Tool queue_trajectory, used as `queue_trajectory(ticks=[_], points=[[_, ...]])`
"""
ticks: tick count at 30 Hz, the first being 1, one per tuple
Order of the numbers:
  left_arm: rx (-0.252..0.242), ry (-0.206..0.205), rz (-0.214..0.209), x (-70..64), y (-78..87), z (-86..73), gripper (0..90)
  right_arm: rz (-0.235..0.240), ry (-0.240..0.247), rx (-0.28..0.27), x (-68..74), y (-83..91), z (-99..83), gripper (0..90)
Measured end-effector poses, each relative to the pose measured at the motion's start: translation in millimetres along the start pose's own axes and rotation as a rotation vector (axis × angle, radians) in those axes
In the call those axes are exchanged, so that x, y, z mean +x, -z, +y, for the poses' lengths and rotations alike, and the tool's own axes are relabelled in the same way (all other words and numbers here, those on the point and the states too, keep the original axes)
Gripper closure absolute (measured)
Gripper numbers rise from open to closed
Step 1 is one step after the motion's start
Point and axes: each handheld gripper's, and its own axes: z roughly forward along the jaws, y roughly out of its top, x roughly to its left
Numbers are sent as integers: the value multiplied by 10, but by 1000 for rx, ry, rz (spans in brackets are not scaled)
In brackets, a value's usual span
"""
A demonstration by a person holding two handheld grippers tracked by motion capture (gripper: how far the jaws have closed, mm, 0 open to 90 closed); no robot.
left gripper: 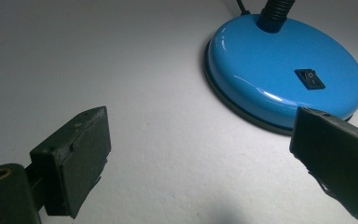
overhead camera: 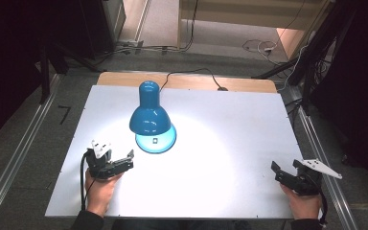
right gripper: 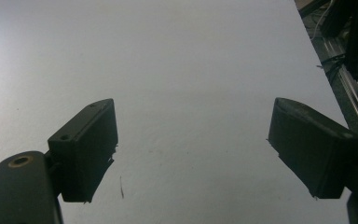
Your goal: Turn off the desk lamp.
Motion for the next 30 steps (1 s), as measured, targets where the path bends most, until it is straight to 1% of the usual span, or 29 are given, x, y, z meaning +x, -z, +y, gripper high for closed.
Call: queue_trajectory(ticks=[5,10,22,30], points=[[3,-11,2,-23,-16,3,58,0,1,1,4,-3,0,142],[7,-30,0,-86,-59,5,58,1,-2,4,4,-7,0,142],[8,-44,-16,-184,-114,18,64,3,-4,6,5,-9,-2,142],[7,-40,-21,-212,-164,47,65,4,-1,13,4,-14,-6,142]])
